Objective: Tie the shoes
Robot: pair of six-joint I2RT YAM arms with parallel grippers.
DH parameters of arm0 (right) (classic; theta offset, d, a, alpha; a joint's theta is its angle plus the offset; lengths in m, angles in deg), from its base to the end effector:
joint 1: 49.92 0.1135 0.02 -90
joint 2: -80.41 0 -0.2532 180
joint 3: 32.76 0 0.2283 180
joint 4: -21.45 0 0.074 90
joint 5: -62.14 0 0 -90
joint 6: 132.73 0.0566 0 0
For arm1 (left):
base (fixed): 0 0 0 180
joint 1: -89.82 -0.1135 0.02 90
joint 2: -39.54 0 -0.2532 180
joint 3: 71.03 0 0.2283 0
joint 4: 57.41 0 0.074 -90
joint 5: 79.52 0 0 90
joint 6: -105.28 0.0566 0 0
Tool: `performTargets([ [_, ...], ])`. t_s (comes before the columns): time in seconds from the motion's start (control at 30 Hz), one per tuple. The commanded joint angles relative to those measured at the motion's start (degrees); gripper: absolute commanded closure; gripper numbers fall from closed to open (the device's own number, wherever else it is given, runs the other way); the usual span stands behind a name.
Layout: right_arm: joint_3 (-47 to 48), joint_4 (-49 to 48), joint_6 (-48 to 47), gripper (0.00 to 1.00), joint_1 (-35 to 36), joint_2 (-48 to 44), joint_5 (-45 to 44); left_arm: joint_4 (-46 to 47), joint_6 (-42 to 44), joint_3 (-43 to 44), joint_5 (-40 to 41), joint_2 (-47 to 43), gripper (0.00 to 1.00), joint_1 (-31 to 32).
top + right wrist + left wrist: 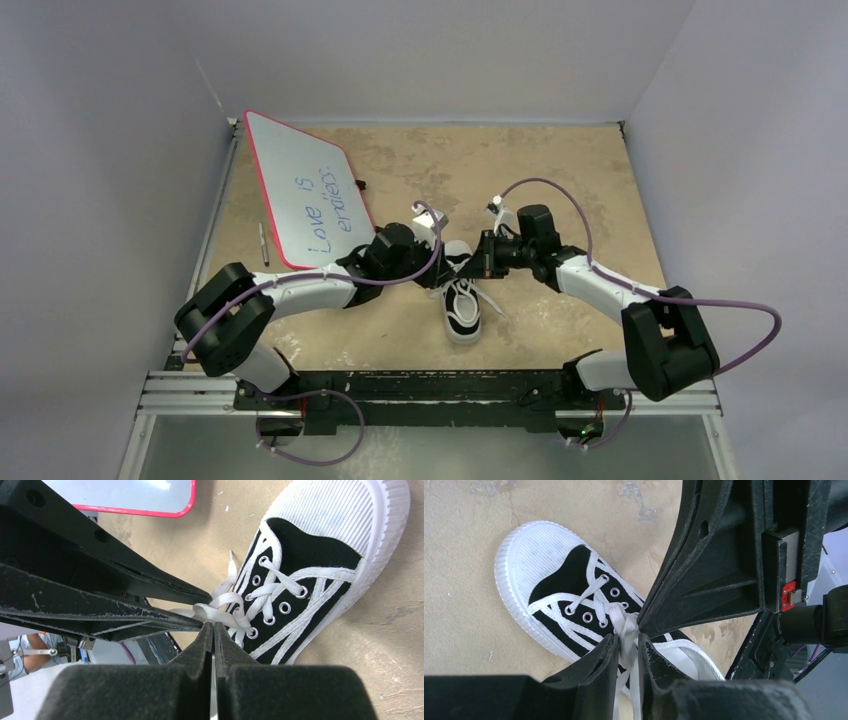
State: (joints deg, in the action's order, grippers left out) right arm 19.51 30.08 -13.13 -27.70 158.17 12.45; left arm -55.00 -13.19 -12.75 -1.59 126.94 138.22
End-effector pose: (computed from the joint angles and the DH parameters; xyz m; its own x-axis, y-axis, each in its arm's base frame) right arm 0.2355 0.1358 0.1970 -0.8388 0.0642 -0.5406 -0.4253 0.5425 0.7244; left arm 0.2059 -0.2498 0.1972 -0.6700 0.0526 -0.7405 0.6096 0.6082 -0.5085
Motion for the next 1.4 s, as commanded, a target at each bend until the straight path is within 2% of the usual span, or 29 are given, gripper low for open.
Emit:
performTargets([
  [0.0,0.1,-1.7,0.2,1.0,0.3,-0.4,0.4,4.2,-0.1,-0.3,-2.9,-0.9,0.78,-0.2],
  [0.2,0.4,-1.4,0.0,1.0,0.3,-0.5,0.5,4.7,1.1,-0.4,-3.4,-0.1,0.72,-0.1],
  [0.8,1.2,-0.9,-0.1,1.0,0.4,0.1,1.7,5.5,3.8,0.7,-0.1,2.4,0.74,0.0],
  [0.97,1.4,-0.7,-0.1,1.0,0.4,0.1,2.2,6.0,3.9,0.5,0.7,2.8,0.86,0.0],
  [1.03,1.9,-0.3,-0.3,1.0,0.3,0.1,2.7,5.9,4.4,-0.1,1.3,2.4,0.96,-0.1],
  [1.1,2.7,0.5,-0.9,0.99,0.3,0.2,3.4,6.1,4.9,-0.8,2.1,1.9,1.0,0.0],
  [1.13,3.1,0.9,-1.3,0.96,0.3,0.2,4.2,6.1,5.4,-1.0,2.1,1.7,1.0,0.0],
  [1.27,5.6,6.9,-5.8,0.72,-0.1,-0.9,6.6,6.2,6.4,-1.2,1.0,1.5,1.0,0.0],
  [1.37,6.8,10.1,-10.7,0.65,-1.7,-1.8,6.6,6.3,6.6,-1.4,0.4,1.7,1.0,0.0],
])
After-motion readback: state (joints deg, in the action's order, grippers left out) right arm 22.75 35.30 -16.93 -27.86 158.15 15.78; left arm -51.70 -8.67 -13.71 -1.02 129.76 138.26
